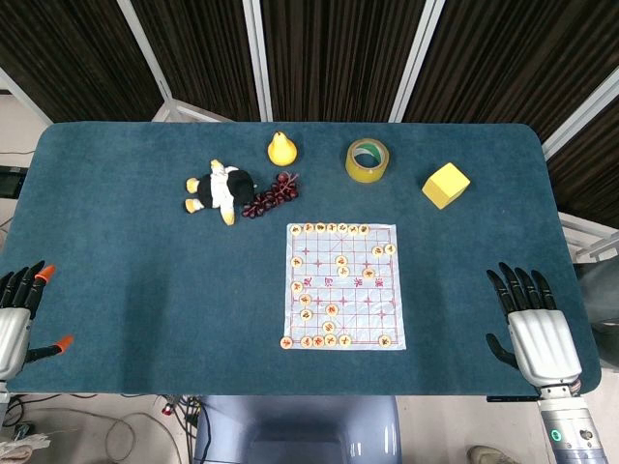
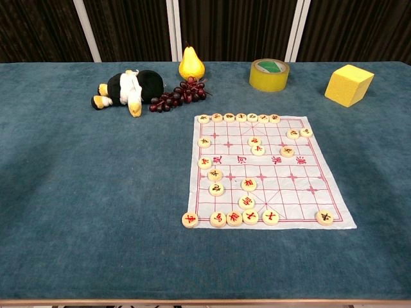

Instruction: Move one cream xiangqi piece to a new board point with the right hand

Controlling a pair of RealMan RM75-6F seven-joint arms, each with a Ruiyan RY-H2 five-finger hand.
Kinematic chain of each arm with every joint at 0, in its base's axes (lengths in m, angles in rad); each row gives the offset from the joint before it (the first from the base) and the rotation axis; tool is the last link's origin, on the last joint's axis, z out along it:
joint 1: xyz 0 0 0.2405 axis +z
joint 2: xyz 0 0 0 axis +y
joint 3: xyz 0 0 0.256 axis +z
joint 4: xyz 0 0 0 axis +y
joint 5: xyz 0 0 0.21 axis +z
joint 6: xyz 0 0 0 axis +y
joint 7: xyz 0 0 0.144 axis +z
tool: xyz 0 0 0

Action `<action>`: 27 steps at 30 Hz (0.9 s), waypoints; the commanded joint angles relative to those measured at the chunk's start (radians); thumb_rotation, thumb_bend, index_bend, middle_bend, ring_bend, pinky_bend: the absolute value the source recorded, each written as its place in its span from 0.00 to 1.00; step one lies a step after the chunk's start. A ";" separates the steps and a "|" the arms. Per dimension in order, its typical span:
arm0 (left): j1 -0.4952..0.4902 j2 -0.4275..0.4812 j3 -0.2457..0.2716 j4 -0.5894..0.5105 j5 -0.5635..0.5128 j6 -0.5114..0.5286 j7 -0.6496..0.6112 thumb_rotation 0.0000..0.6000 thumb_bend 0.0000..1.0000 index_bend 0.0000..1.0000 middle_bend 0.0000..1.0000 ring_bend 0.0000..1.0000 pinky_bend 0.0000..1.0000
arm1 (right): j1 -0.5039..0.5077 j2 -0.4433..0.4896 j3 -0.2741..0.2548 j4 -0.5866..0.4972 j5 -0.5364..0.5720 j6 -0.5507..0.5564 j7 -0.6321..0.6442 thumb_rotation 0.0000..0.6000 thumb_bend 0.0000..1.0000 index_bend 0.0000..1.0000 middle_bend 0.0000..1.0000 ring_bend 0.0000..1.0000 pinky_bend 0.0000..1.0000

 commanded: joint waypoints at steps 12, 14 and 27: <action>0.002 0.002 -0.002 -0.002 -0.004 0.002 -0.005 1.00 0.00 0.00 0.00 0.00 0.03 | -0.006 0.011 0.011 -0.020 -0.001 -0.008 0.014 1.00 0.35 0.00 0.00 0.00 0.00; 0.002 0.001 -0.003 -0.001 -0.005 0.003 -0.007 1.00 0.00 0.00 0.00 0.00 0.03 | -0.004 0.009 0.014 -0.024 -0.001 -0.009 0.014 1.00 0.35 0.00 0.00 0.00 0.00; 0.003 -0.013 -0.010 0.009 -0.014 0.007 -0.013 1.00 0.00 0.00 0.00 0.00 0.03 | 0.155 -0.063 0.145 -0.128 0.175 -0.137 -0.138 1.00 0.35 0.00 0.23 0.27 0.27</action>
